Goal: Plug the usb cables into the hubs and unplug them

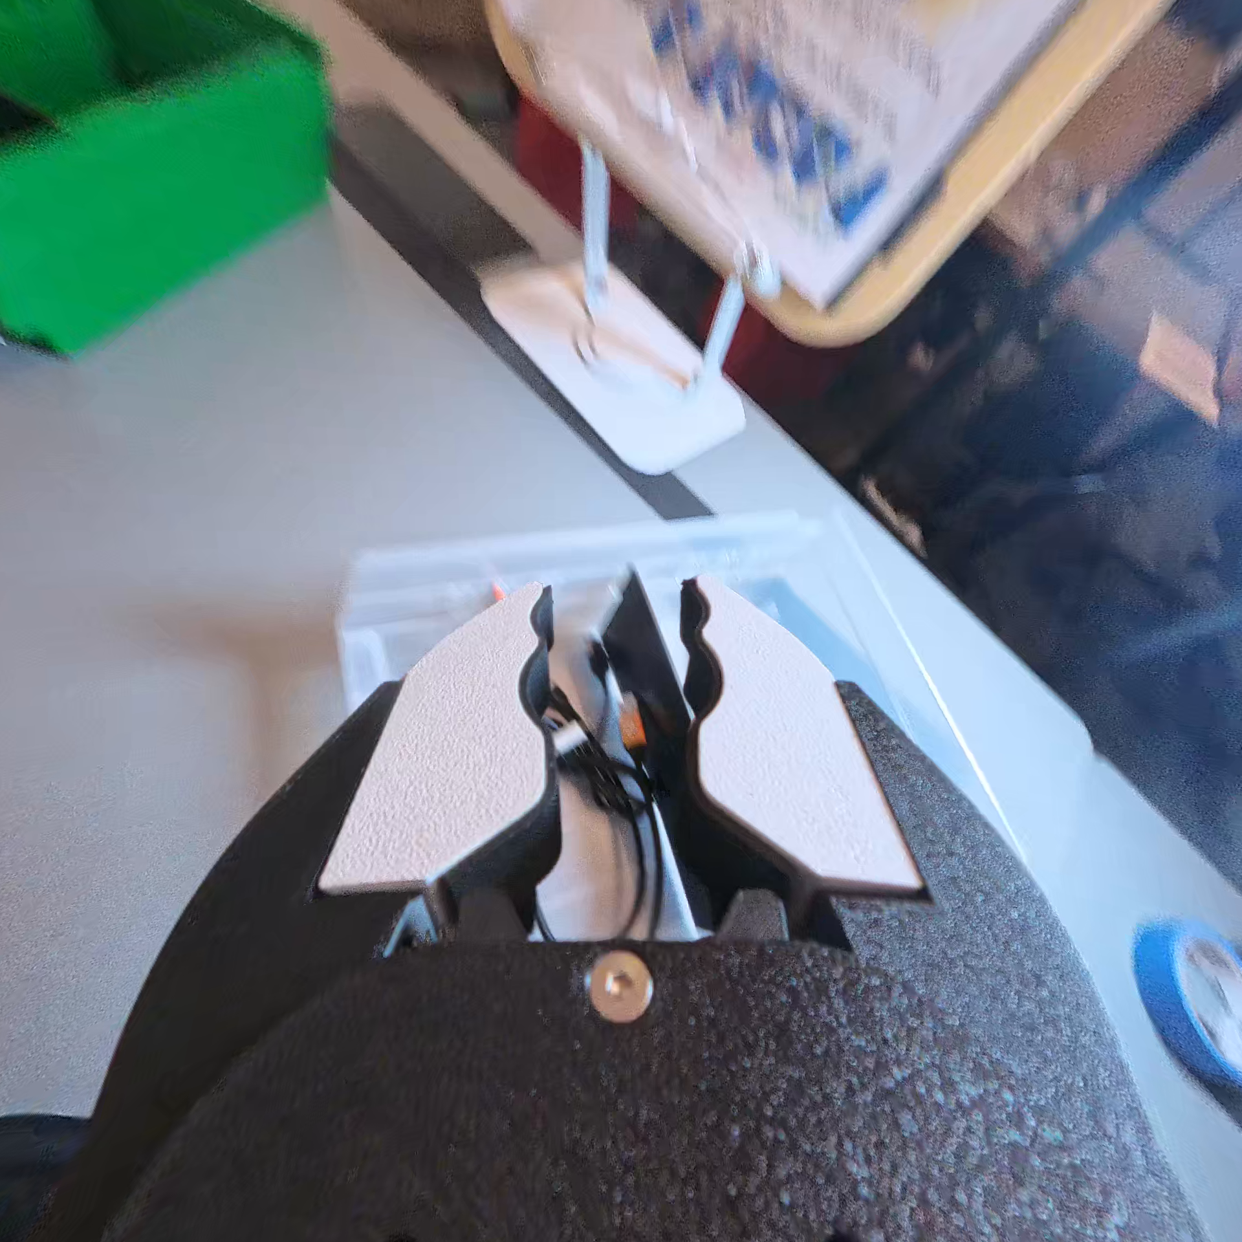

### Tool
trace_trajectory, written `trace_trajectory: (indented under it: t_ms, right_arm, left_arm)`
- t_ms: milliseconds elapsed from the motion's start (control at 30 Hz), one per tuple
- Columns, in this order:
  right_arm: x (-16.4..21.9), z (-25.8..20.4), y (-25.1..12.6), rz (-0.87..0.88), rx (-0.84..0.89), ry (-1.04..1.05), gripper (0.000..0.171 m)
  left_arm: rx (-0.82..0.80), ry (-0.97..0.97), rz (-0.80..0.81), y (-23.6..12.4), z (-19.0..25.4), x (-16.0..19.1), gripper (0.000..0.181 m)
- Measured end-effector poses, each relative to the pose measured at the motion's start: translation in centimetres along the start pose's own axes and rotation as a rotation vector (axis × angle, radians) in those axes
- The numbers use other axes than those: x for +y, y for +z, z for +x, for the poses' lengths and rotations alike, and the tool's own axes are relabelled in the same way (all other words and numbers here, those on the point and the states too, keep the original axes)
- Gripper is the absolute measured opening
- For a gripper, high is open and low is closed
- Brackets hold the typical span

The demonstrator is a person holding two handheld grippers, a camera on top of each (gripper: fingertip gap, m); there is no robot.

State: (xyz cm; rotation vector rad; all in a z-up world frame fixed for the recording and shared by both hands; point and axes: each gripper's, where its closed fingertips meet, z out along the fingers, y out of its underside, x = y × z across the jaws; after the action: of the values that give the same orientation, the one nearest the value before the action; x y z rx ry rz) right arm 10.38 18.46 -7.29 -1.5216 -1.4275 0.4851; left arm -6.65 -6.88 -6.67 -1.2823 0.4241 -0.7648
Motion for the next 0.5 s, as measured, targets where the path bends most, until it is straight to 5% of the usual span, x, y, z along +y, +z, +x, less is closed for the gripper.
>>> trace_trajectory:
  t_ms: [200, 433, 500]
  right_arm:
    - [-8.2, -10.6, -3.7, 0.251, -0.27, -0.173, 0.036]
    - [-7.6, -19.3, -0.8, 0.216, -0.459, -0.385, 0.035]
    - [-7.0, -20.7, -0.4, 0.206, -0.522, -0.406, 0.023]
  left_arm:
    - [0.023, 0.008, -0.075, 0.9, 0.5, 1.9, 0.01]
    - [0.112, 0.033, -0.267, 2.5, 2.4, 6.6, 0.011]
    - [0.13, 0.033, -0.294, 2.9, 2.9, 7.4, 0.01]
